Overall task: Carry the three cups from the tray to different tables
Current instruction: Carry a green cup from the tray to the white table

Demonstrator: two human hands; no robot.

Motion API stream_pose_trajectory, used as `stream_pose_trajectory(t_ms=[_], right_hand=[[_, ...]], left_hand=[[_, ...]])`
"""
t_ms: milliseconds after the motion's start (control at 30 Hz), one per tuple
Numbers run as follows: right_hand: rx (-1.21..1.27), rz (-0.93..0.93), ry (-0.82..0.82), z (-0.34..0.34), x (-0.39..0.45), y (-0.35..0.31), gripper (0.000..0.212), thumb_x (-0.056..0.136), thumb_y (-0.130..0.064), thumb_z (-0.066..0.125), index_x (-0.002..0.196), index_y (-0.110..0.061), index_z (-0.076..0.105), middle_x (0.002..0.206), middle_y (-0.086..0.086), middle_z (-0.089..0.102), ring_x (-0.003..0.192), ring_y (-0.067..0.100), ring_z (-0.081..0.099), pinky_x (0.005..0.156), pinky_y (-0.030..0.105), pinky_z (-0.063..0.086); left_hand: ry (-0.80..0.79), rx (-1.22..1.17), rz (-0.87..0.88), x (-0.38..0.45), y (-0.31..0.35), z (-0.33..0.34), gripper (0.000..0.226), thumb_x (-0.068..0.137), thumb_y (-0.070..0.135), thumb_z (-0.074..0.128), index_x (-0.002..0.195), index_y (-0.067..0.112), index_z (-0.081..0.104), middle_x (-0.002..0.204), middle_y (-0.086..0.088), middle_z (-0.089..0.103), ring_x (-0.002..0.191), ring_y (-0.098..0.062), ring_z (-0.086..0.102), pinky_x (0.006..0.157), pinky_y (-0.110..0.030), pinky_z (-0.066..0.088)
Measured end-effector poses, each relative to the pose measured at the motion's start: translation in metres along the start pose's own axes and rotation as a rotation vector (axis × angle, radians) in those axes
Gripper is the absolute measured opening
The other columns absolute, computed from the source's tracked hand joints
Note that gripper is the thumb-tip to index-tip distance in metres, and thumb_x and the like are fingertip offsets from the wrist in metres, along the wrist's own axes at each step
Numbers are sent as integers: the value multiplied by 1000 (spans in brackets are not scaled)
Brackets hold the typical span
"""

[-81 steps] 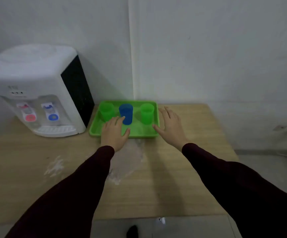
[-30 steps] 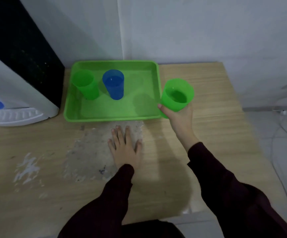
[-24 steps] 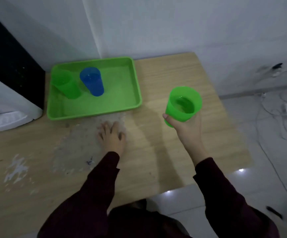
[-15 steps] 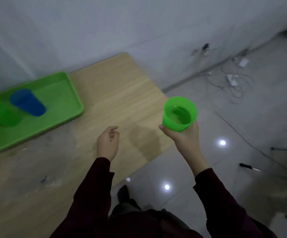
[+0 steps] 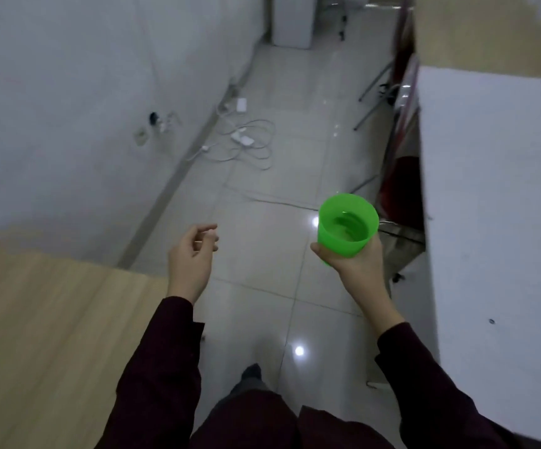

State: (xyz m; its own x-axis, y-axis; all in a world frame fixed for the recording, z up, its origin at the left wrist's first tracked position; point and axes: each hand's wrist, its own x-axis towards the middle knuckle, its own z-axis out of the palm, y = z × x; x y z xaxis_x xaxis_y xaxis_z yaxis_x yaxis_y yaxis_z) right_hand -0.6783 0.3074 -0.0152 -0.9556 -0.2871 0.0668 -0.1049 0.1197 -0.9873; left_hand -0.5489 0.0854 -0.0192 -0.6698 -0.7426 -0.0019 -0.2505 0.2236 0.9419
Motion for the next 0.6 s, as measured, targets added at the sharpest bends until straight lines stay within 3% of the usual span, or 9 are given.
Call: stream_pose_trajectory(t_ms=[67,167,267,433,600], right_hand=[[2,18,102,-28,17,6,64,62,-3,88,116,5,56,102,8,66,87,5,62,78,13,49],[3,38,238,-64,48,16,66,63,-7,89,118,4,56,111,20,66,100,29,64,87,31,52],[14,70,380,-92,84,25,69,62,-8,89,121,4,55,115,21,65,107,34,62,94,44,53],[-5,114,609,-133,143,36,70,60,-13,91,120,1,58,114,18,67,107,31,64,95,47,53],[-18,141,794,-173,193,45,67,62,-11,90,119,-2,58,114,17,66,106,29,64,94,42,53]], left_hand=[[-96,-6,36,24,14,39,15,94,23,49,93,31,62,82,4,64,77,-14,63,68,-20,44],[-226,-24,74,60,34,99,19,94,23,50,87,37,62,82,6,64,77,-12,64,68,-18,43],[-348,-36,109,100,50,156,20,93,22,50,86,36,62,82,4,65,77,-15,64,69,-19,45],[-559,-18,186,166,88,254,20,93,20,50,84,34,62,78,5,64,73,-13,63,66,-13,46],[-749,27,272,211,121,351,20,92,16,52,83,30,63,75,3,65,71,-18,63,69,-29,50]])
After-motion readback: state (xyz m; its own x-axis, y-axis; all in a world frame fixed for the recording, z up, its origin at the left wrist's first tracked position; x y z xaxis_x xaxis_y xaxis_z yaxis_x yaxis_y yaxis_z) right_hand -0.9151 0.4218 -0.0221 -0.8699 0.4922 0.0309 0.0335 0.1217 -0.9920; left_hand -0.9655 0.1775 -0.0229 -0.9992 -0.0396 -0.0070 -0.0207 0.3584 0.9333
